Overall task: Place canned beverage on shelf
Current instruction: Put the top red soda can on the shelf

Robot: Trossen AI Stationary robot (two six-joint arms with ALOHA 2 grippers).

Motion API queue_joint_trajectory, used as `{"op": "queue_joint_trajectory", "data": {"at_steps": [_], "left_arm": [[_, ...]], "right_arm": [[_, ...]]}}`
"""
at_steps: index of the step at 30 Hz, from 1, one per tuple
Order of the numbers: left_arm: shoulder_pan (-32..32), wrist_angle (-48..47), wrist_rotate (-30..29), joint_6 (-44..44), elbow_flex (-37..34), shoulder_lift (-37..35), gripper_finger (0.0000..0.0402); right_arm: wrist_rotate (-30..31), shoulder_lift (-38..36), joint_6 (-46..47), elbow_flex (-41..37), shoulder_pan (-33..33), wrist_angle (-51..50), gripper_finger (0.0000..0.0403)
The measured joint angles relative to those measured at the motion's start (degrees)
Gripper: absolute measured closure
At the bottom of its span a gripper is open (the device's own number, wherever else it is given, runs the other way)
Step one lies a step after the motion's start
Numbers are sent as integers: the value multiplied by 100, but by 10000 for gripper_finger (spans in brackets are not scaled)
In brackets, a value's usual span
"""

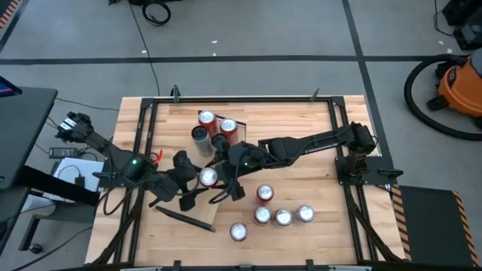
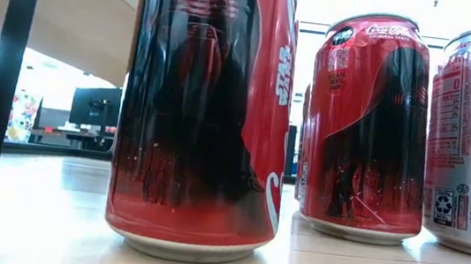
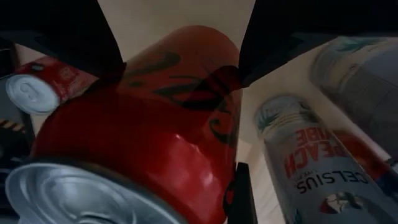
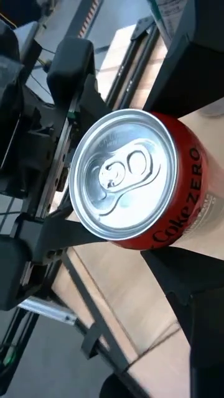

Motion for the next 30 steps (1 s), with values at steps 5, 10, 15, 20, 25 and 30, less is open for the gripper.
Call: {"op": "queue_joint_trajectory", "data": {"at_steps": [5,10,15,20,25,30], "left_arm": [[35,-167,33,-243,0,9,86],[20,-189,355,-490,-7,60,87],[13,-204,383,-512,-13,111,87],[13,-193,380,-510,-13,111,87],[13,-193,376,-506,-13,111,86],[11,-198,372,-462,-14,93,86]], "right_arm": [[-69,18,242,-7,-80,-144,76],[-138,14,336,-17,-45,-403,76],[-132,14,425,-17,-25,-465,75],[-189,13,395,-17,-12,-516,53],[-197,3,394,-11,-9,-495,24],[27,1,260,-11,80,-401,15]]}}
